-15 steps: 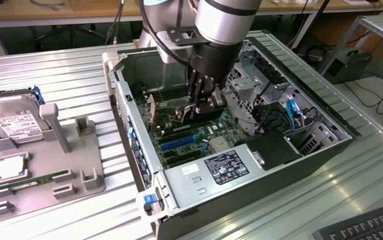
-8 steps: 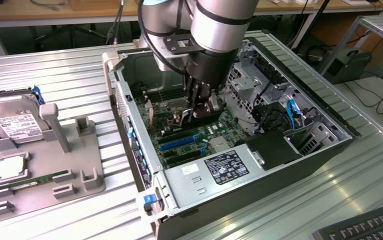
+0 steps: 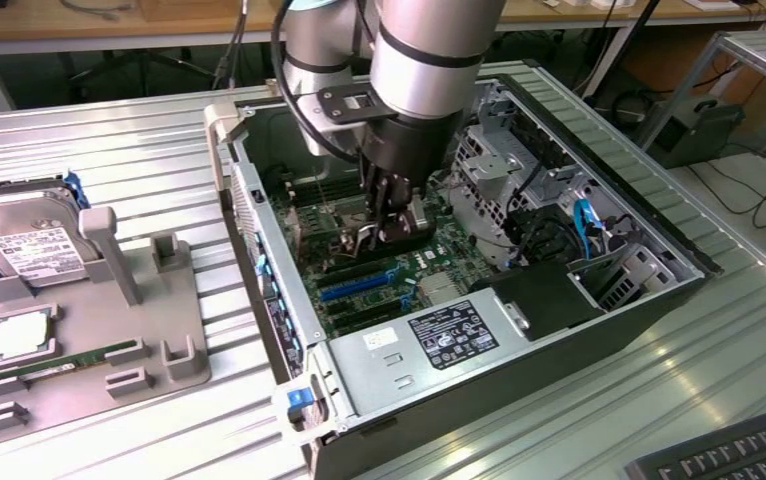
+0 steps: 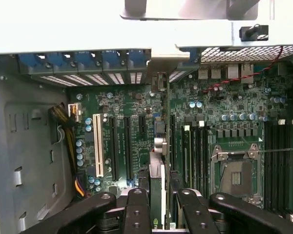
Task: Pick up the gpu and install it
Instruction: 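Insert the gpu into the slot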
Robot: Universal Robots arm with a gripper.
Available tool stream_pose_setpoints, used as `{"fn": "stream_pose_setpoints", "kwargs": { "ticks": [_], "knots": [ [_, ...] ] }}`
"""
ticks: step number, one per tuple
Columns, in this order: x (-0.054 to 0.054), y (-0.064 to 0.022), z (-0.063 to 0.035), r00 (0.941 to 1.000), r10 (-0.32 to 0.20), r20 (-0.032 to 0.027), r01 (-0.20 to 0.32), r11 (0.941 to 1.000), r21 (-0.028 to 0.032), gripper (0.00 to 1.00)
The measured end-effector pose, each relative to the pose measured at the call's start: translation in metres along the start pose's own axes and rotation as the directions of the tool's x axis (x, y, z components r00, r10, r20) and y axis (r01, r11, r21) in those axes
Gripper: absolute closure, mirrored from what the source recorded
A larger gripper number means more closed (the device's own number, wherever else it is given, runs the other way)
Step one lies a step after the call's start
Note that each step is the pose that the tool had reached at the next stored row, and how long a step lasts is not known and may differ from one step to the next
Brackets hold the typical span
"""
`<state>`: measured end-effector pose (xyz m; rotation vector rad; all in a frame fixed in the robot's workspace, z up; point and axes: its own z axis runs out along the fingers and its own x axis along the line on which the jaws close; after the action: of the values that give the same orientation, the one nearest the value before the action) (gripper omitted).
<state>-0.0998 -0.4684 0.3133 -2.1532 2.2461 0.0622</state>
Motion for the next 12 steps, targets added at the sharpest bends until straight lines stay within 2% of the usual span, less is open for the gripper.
{"fn": "stream_pose_setpoints", "kwargs": {
  "ticks": [12],
  "knots": [
    [0.001,0.0037,0.0218,0.9998,-0.021,-0.0003,0.021,0.9998,0.0002,0.74]
  ]
}}
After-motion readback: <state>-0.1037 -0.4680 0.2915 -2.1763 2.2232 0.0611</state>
